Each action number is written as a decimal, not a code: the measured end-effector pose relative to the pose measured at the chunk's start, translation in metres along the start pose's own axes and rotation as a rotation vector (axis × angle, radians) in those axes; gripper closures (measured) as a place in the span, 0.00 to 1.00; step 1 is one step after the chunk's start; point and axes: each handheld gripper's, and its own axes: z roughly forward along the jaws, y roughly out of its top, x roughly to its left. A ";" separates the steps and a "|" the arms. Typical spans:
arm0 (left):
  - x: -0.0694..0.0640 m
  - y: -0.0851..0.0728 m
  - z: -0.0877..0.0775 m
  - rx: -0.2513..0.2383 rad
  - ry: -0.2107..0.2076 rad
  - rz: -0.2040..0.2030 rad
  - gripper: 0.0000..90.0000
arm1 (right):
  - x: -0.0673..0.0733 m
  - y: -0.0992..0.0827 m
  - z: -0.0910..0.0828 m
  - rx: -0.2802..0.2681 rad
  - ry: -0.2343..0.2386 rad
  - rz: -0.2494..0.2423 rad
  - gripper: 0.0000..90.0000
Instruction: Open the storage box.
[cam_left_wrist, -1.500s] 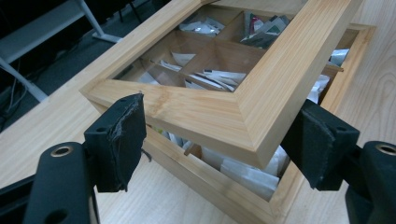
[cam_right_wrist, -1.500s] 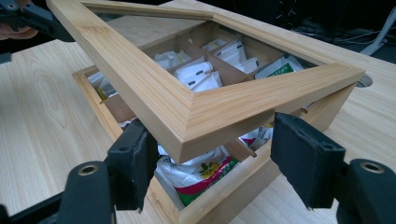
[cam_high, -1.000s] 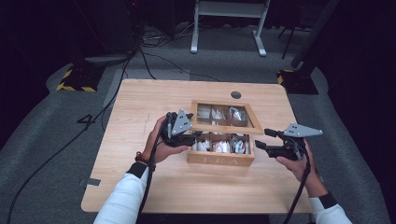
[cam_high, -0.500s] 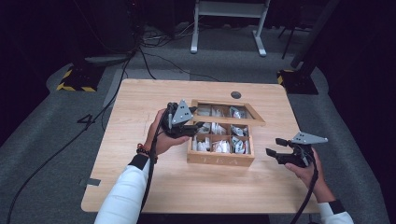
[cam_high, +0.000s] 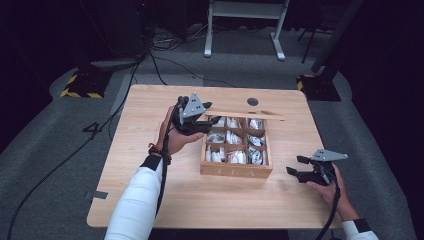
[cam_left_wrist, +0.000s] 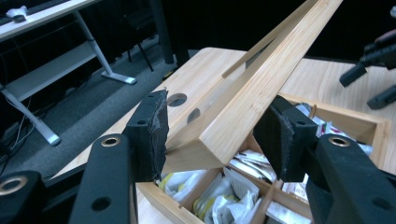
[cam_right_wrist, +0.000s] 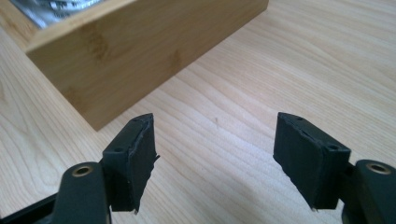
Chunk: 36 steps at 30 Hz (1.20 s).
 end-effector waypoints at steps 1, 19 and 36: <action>0.002 0.001 0.001 -0.003 0.002 -0.004 0.51 | 0.000 -0.001 0.001 -0.004 0.006 -0.002 0.33; 0.024 0.017 0.010 -0.051 0.016 -0.058 0.51 | 0.003 -0.016 0.017 0.070 0.003 -0.035 0.32; 0.048 0.033 0.027 -0.040 0.067 -0.112 0.57 | 0.004 -0.015 0.020 0.064 -0.004 -0.041 0.30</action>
